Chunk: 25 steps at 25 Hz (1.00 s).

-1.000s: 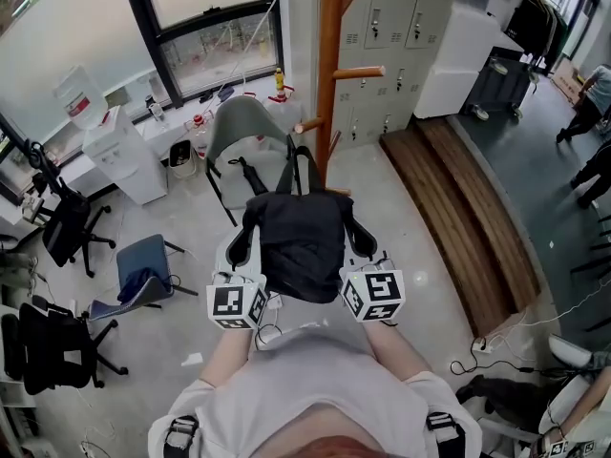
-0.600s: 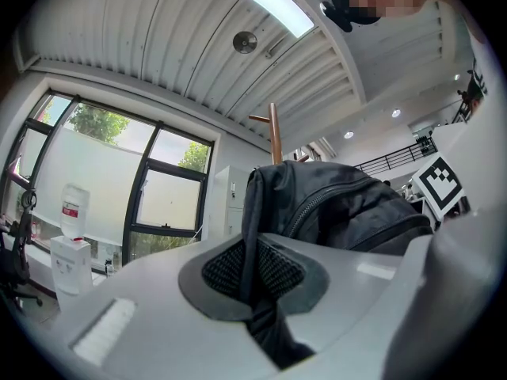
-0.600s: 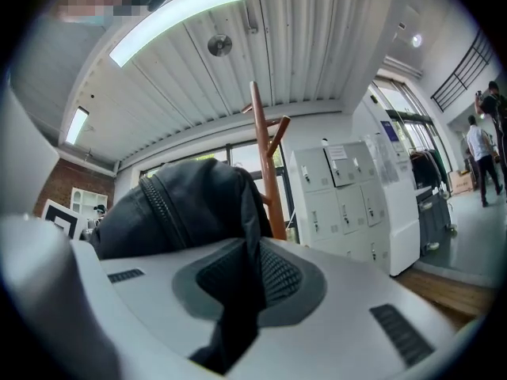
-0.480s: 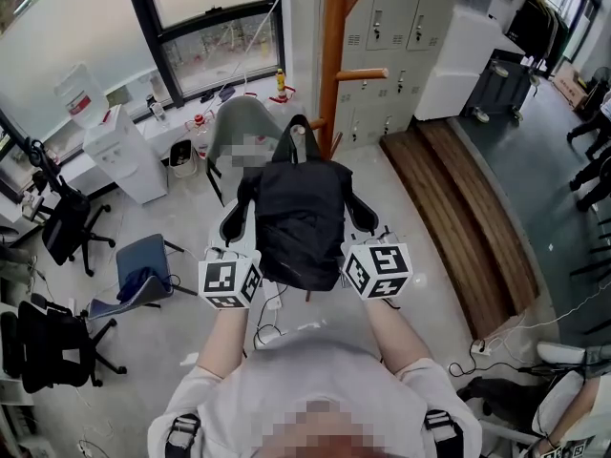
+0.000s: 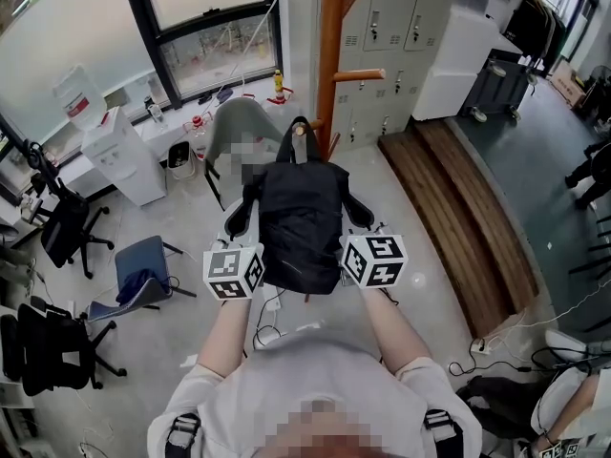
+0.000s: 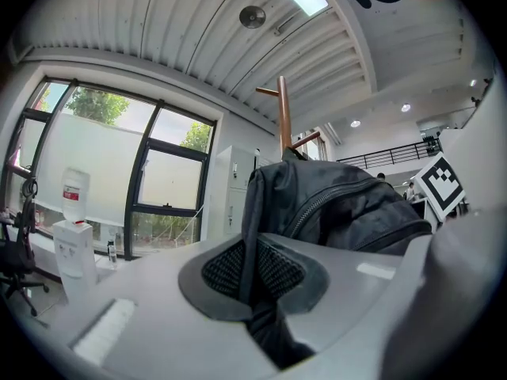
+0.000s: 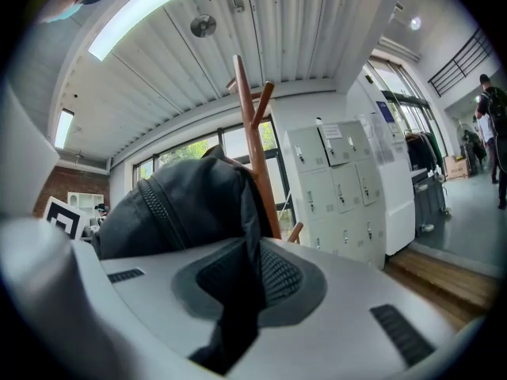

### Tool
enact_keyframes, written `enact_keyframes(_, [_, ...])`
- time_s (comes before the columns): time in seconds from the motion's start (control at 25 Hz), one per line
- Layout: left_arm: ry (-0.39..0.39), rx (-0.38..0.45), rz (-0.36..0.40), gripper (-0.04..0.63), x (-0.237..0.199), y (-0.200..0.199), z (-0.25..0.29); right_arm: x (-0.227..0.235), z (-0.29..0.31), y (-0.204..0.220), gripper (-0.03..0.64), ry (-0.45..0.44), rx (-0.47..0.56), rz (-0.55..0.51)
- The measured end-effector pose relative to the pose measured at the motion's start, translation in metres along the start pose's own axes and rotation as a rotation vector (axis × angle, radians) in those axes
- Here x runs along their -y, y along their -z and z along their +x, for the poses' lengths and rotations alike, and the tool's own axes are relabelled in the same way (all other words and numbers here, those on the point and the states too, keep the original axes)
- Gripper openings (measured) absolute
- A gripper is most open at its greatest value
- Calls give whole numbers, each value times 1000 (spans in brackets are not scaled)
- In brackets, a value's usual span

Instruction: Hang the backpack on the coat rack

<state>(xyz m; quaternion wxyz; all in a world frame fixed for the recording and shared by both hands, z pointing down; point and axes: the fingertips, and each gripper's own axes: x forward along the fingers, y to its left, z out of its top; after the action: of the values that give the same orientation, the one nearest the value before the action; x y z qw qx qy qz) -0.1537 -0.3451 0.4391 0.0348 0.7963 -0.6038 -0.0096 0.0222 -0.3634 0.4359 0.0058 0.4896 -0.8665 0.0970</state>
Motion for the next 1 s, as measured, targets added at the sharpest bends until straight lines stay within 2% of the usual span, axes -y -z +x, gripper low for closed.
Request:
enact_keyframes(0.32, [8, -61, -33, 33, -3, 20, 4, 5, 5, 19, 41, 14, -58, 9])
enact_keyframes(1.0, [42, -75, -50, 32, -5, 25, 19, 12, 14, 22, 41, 20, -77, 37])
